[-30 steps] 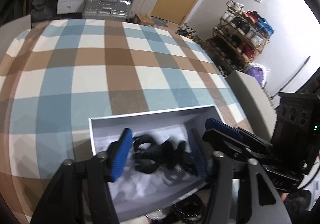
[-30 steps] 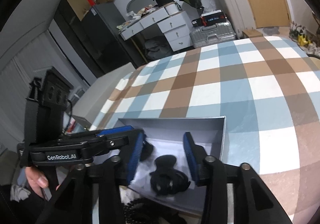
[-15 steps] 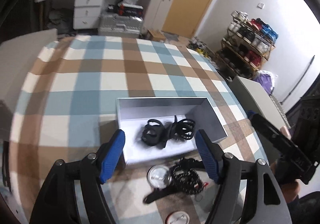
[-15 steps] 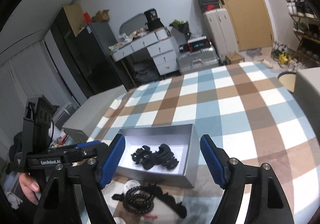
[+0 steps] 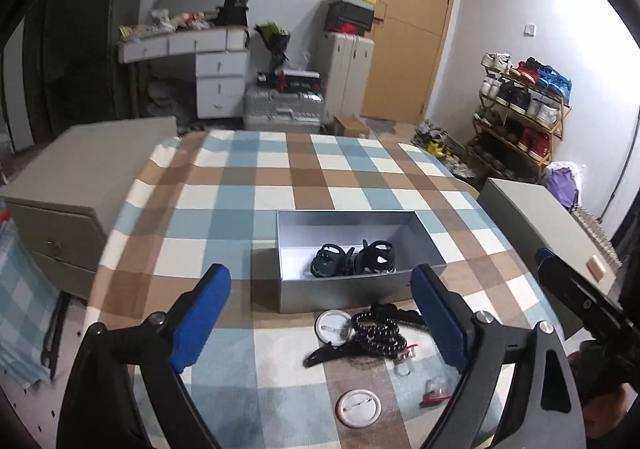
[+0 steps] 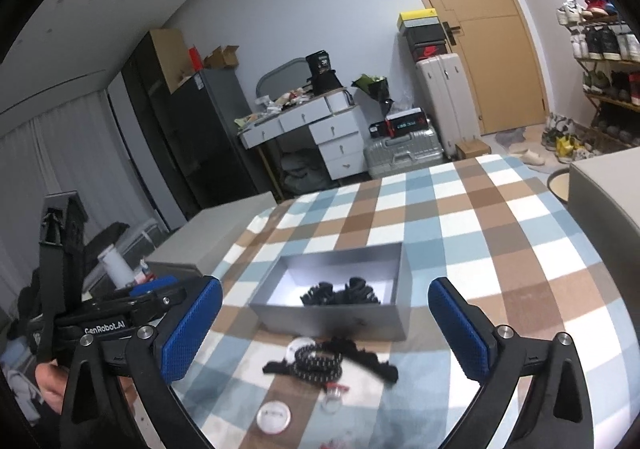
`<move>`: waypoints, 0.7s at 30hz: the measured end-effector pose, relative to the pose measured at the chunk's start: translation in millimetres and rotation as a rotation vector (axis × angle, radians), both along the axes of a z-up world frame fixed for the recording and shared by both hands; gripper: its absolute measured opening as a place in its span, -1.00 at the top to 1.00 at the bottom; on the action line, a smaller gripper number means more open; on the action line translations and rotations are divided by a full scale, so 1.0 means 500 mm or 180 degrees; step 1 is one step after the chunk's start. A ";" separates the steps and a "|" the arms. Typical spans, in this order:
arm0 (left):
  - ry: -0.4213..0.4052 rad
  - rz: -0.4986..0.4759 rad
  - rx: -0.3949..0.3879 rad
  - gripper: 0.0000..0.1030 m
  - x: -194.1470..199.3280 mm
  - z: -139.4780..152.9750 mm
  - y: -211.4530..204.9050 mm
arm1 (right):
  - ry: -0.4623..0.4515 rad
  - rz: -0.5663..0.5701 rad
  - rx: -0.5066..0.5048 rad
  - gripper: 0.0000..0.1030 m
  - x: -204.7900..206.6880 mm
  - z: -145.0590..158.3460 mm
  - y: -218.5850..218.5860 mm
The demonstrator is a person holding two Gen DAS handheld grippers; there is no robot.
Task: Organize jewelry
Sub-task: 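Withdraw both open grippers from the box back over the pile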
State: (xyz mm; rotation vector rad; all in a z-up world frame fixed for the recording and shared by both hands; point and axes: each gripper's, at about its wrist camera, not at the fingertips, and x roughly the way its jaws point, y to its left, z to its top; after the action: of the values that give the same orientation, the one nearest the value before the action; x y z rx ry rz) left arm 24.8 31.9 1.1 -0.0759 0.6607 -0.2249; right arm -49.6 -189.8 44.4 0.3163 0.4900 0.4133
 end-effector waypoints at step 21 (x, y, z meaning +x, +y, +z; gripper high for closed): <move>0.1072 -0.0565 0.0301 -0.75 -0.048 -0.198 -0.035 | 0.0420 -0.0192 -0.0595 -1.00 -0.113 -0.170 0.026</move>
State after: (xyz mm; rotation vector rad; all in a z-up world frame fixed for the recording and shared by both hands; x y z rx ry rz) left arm 0.8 14.3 -97.8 0.0373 1.0139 -0.3557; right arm -105.9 -176.6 -40.6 0.1778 0.6420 0.2867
